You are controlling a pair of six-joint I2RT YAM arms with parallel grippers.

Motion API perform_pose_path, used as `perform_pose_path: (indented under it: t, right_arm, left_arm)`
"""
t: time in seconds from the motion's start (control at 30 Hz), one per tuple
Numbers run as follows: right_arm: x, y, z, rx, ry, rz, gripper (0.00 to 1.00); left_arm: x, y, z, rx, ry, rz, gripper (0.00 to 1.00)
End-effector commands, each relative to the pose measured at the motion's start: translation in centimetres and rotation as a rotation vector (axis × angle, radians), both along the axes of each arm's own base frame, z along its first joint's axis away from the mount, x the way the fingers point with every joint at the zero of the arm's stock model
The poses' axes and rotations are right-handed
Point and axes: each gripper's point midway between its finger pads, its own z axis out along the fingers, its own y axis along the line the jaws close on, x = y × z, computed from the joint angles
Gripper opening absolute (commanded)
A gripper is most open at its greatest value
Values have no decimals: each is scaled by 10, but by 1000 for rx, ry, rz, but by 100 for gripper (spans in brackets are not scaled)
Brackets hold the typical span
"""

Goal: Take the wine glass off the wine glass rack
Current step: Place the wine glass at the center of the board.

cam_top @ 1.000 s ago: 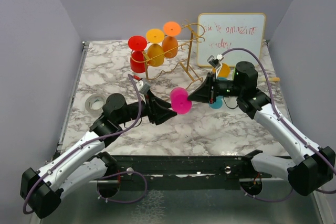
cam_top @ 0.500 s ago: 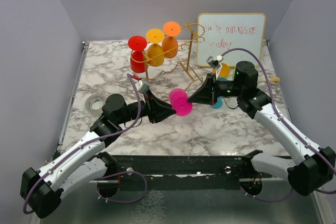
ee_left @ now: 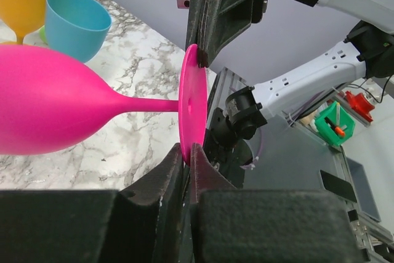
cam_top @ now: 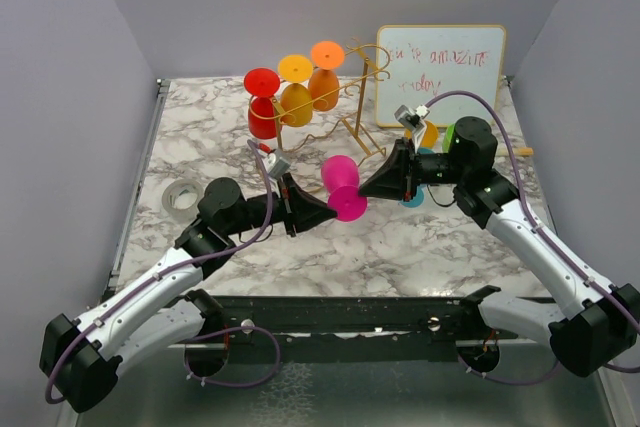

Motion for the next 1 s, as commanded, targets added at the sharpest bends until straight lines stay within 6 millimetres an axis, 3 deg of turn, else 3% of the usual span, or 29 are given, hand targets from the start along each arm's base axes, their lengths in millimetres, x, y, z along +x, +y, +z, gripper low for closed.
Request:
perform_pose_path:
  t: [0.0,0.37,0.63,0.77,0.97]
  right_arm:
    - [-15,2,14,36,-38,66,1]
    - [-14,9,10,43,-18,71,1]
    - [-13,7,-1,-4,-23,47,21]
    - [-14,7,-5,-15,-13,51,25]
    - [-16,7,-8,-20,-6,64,13]
  left_arm:
    - [-1,2,11,-24,-43,2,6]
    - [1,2,9,-30,-41,15,0]
    - [-1,7,13,-40,-74,36,0]
    - [-1,8,15,-43,-90,38,0]
    - [-1,7,16,-42,-92,33,0]
